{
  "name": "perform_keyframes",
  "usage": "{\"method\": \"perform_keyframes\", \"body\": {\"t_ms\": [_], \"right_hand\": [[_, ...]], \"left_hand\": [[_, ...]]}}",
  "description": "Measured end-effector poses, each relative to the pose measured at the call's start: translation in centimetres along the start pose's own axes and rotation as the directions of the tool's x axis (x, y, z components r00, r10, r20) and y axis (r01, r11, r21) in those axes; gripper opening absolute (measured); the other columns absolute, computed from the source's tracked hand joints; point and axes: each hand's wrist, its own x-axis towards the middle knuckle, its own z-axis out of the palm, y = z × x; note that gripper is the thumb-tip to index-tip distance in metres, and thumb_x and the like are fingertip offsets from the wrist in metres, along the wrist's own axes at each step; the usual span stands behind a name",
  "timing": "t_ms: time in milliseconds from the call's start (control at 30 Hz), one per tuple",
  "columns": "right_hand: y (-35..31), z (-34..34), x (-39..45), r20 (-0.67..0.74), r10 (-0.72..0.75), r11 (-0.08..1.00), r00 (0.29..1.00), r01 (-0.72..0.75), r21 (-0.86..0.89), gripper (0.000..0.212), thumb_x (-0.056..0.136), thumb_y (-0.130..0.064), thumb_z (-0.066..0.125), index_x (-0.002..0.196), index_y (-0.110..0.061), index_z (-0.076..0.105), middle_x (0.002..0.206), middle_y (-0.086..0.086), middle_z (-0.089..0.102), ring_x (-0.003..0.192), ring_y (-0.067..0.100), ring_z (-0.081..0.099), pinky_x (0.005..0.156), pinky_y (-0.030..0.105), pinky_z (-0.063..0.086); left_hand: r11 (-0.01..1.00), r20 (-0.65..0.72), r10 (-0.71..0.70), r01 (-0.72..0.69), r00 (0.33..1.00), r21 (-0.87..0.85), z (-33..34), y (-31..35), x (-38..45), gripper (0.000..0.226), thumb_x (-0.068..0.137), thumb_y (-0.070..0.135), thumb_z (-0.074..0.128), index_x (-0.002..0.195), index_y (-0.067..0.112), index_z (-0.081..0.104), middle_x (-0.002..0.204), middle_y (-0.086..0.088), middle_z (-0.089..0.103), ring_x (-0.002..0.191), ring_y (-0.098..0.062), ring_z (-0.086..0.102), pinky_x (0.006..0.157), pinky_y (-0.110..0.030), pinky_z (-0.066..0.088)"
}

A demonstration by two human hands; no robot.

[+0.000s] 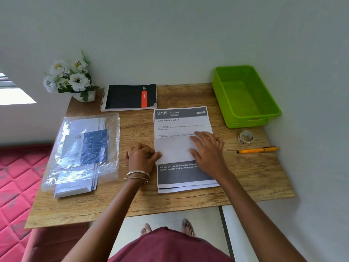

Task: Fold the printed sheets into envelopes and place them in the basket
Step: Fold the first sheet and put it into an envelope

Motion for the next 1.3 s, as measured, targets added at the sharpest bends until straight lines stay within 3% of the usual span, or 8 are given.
{"method": "perform_keyframes", "body": {"t_ms": [67,267,433,600,800,1000,1133,1300], "right_hand": [[-0.5,0.9,-0.6,0.130,-0.020,1.000,0.991,0.020,-0.001,0.053,0.088,-0.047,0.034,0.129,-0.019,0.054,0.141,0.003,0.048,0.131,0.021,0.032,0.099,0.042,0.017],[-1.3,1.3,-1.7,0.296,0.002,1.000,0.955,-0.010,0.025,0.063,0.090,-0.050,0.019,0.144,-0.023,0.037,0.157,0.000,0.022,0.144,0.022,0.016,0.108,0.051,0.016],[-1.0,0.5,-1.4,0.366,0.010,1.000,0.931,-0.011,-0.001,0.055,0.098,-0.047,0.033,0.149,-0.029,0.022,0.160,-0.006,0.006,0.145,0.018,0.006,0.107,0.046,0.015],[2.0,-0.8,-2.0,0.394,0.106,0.994,0.913,-0.097,-0.042,0.065,0.095,-0.055,0.035,0.150,-0.028,0.014,0.159,-0.014,0.000,0.144,0.013,0.006,0.106,0.044,0.017],[4.3,-1.4,-1.7,0.397,0.031,0.998,0.917,-0.007,-0.063,0.063,0.096,-0.049,0.040,0.150,-0.025,0.021,0.159,-0.013,0.011,0.144,0.013,0.013,0.107,0.038,0.016],[4.6,-1.0,-1.8,0.184,-0.157,0.975,0.970,0.182,-0.128,0.047,0.090,-0.042,0.036,0.112,-0.016,0.068,0.121,0.004,0.066,0.106,0.028,0.063,0.082,0.039,0.049],[4.3,-1.2,-2.2,-0.095,-0.096,0.991,0.991,0.104,0.088,0.035,0.093,-0.032,0.041,0.095,-0.011,0.070,0.104,0.004,0.069,0.100,0.021,0.056,0.080,0.035,0.033],[3.4,-1.9,-1.7,-0.311,0.149,0.907,0.939,-0.004,0.421,0.020,0.090,-0.029,0.058,0.090,-0.013,0.070,0.095,0.002,0.066,0.094,0.023,0.058,0.078,0.048,0.044]], "left_hand": [[0.999,0.043,-0.017,0.015,0.999,0.040,-0.1,0.3,-0.1,0.027,0.072,0.039,0.074,0.084,0.015,0.070,0.101,-0.001,0.057,0.103,-0.021,0.040,0.072,-0.021,0.009],[0.974,0.123,0.130,-0.150,0.984,0.172,-0.2,0.8,-0.8,0.063,0.077,0.031,0.070,0.134,0.032,0.043,0.136,0.001,0.040,0.125,-0.026,0.034,0.103,-0.045,0.021],[0.854,0.254,0.330,-0.402,0.909,0.332,0.3,-0.4,-0.5,0.036,0.085,0.027,0.061,0.119,0.037,0.059,0.137,0.009,0.049,0.132,-0.021,0.036,0.107,-0.055,0.016],[0.756,0.352,0.347,-0.482,0.869,0.444,-0.5,-0.7,-0.2,0.048,0.086,0.057,0.042,0.131,0.042,0.045,0.142,0.016,0.041,0.136,-0.016,0.030,0.107,-0.061,-0.003],[0.599,0.413,0.465,-0.622,0.783,0.505,-1.0,-0.8,0.1,0.069,0.075,0.073,0.030,0.119,0.030,0.061,0.126,0.005,0.060,0.115,-0.023,0.055,0.103,-0.067,0.002],[0.468,0.407,0.627,-0.739,0.664,0.484,-1.2,-0.7,0.2,0.050,0.083,0.055,0.040,0.107,0.021,0.068,0.111,-0.007,0.068,0.098,-0.029,0.065,0.104,-0.064,0.011],[0.543,0.266,0.687,-0.721,0.676,0.430,-1.5,-0.6,0.0,0.035,0.084,0.049,0.048,0.107,0.029,0.067,0.105,0.001,0.070,0.101,-0.023,0.065,0.104,-0.065,0.012],[0.865,-0.007,0.477,-0.468,0.879,0.180,-2.0,0.7,-0.6,0.026,0.084,0.035,0.047,0.085,0.025,0.071,0.083,0.009,0.071,0.085,-0.014,0.065,0.098,-0.051,0.030]]}}
